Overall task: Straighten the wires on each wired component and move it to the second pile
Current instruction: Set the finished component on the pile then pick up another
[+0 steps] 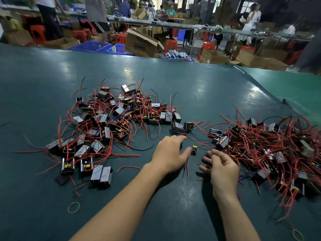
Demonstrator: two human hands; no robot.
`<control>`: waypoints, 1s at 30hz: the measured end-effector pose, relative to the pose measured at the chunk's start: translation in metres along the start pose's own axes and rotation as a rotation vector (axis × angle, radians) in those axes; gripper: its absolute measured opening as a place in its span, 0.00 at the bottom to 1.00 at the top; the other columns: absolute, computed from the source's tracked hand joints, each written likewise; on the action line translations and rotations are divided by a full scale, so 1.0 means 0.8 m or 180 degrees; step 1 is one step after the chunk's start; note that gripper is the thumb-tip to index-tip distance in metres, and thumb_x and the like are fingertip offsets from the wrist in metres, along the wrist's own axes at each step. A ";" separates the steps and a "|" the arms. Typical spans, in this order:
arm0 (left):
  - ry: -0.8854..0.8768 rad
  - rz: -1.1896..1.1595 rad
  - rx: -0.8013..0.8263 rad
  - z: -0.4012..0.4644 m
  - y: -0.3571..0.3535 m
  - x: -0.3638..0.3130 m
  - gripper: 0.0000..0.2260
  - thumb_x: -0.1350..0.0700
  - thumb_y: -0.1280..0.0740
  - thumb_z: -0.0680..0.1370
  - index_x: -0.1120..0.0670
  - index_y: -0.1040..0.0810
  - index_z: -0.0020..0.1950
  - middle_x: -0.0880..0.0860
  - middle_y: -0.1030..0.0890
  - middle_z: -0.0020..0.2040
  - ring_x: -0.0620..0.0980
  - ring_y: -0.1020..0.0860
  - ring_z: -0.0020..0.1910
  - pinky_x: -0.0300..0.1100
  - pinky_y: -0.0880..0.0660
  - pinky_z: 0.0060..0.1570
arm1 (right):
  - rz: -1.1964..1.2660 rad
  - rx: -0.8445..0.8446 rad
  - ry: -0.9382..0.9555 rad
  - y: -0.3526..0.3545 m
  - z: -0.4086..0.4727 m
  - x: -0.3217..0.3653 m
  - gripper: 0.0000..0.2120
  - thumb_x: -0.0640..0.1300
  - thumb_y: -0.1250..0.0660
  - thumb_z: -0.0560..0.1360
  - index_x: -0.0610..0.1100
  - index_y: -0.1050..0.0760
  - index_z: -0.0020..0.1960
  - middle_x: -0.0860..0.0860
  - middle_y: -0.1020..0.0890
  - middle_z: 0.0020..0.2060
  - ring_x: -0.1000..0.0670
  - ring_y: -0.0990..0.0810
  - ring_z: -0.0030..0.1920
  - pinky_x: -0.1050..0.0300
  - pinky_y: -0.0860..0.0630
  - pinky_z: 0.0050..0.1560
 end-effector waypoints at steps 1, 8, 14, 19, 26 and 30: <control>-0.0002 0.0206 0.0101 0.010 -0.008 -0.008 0.22 0.43 0.36 0.78 0.50 0.27 0.69 0.51 0.24 0.64 0.54 0.29 0.63 0.49 0.31 0.64 | -0.0035 -0.0007 0.0009 0.000 0.002 0.000 0.10 0.32 0.41 0.80 0.42 0.23 0.47 0.44 0.20 0.44 0.48 0.19 0.42 0.61 0.23 0.27; 0.0167 0.0523 -0.0037 0.009 -0.002 -0.002 0.14 0.46 0.35 0.74 0.52 0.20 0.55 0.52 0.22 0.52 0.54 0.24 0.55 0.46 0.26 0.52 | -0.0580 0.0077 -0.0047 -0.007 0.017 -0.010 0.09 0.35 0.40 0.78 0.45 0.23 0.50 0.46 0.20 0.43 0.51 0.20 0.40 0.60 0.25 0.24; 0.0838 0.0572 -0.0501 -0.026 0.071 0.074 0.13 0.45 0.35 0.73 0.51 0.16 0.45 0.52 0.19 0.43 0.55 0.21 0.45 0.43 0.27 0.43 | -0.0855 0.0258 -0.0137 -0.032 0.034 -0.006 0.10 0.39 0.37 0.77 0.45 0.30 0.58 0.52 0.24 0.47 0.49 0.23 0.39 0.60 0.27 0.23; 0.1292 0.0299 -0.1020 -0.055 0.141 0.125 0.16 0.48 0.32 0.77 0.56 0.18 0.59 0.55 0.19 0.50 0.56 0.21 0.51 0.46 0.26 0.53 | -0.0981 0.0252 -0.0136 -0.035 0.033 -0.010 0.13 0.39 0.37 0.77 0.44 0.28 0.61 0.50 0.23 0.53 0.49 0.22 0.44 0.54 0.22 0.30; 0.0691 0.0256 -0.0231 -0.063 0.111 0.090 0.21 0.45 0.32 0.77 0.55 0.22 0.65 0.50 0.22 0.61 0.48 0.22 0.56 0.44 0.26 0.60 | -0.1906 0.0678 0.1448 -0.072 -0.020 0.032 0.08 0.37 0.34 0.76 0.48 0.18 0.48 0.55 0.17 0.42 0.59 0.19 0.41 0.67 0.26 0.45; 0.0410 0.0496 -0.0200 -0.065 0.109 0.073 0.21 0.42 0.35 0.78 0.52 0.23 0.66 0.46 0.24 0.62 0.45 0.27 0.62 0.42 0.29 0.63 | -0.1536 0.0604 0.0755 -0.056 0.021 0.028 0.11 0.36 0.36 0.77 0.42 0.21 0.57 0.51 0.18 0.50 0.58 0.19 0.49 0.66 0.25 0.53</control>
Point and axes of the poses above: each hand's wrist, its own z-axis towards the middle knuckle, its own y-axis out of the back of the hand, x = y × z, the point moved 10 cm from there along z, towards the middle knuckle
